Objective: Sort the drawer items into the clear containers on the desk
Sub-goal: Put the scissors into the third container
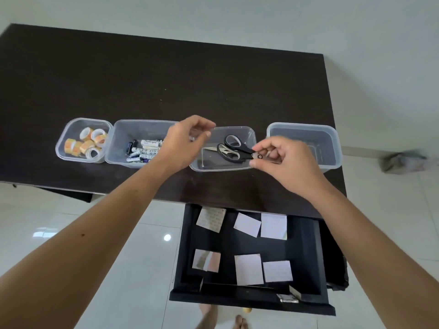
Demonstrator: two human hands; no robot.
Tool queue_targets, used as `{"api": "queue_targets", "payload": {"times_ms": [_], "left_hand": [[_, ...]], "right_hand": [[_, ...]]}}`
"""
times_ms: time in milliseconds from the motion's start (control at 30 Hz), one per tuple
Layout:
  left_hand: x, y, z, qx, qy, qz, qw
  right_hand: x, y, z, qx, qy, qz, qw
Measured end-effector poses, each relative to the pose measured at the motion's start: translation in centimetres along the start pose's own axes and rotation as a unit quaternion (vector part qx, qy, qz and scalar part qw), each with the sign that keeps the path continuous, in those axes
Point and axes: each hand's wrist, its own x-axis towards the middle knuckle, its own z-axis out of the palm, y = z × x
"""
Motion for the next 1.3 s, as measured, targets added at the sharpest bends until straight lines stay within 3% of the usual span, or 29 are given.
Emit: {"api": "queue_targets", "payload": {"times_ms": [200, 367, 567, 800, 1033, 1300], "left_hand": [[-4.0, -0.7, -3.7, -0.121, 0.09, 0.012, 0.988], [-7.6, -2.4, -2.7, -0.167, 0.013, -0.009, 0.986], [-10.8, -3.7, -0.3, -0.18, -0.039, -0.035, 0.982], [-14.7, -5.4, 4.1, -0.138, -0.126, -0.067, 0.98], [-16.6, -7.8, 9.8, -0.063, -0.181, -0.091, 0.977], [-15.1, -10.0, 13.3, 0.122, -0.193, -0.069, 0.971]], "right_hand": [[4.6, -0.8, 3.2, -0.064, -0.026, -0.044, 0.997], [6.5, -0.3, 5.7, -0.112, -0.074, -0.054, 0.989], [6.0, 0.7, 6.5, -0.128, -0.04, -0.079, 0.988], [-0.5, 1.0, 5.2, -0.04, -0.015, -0.081, 0.996], [-9.8, 5.7, 5.1, 0.05, -0.069, -0.001, 0.996], [-15.0, 14.1, 6.7, 0.04, -0.15, 0.09, 0.984]]}}
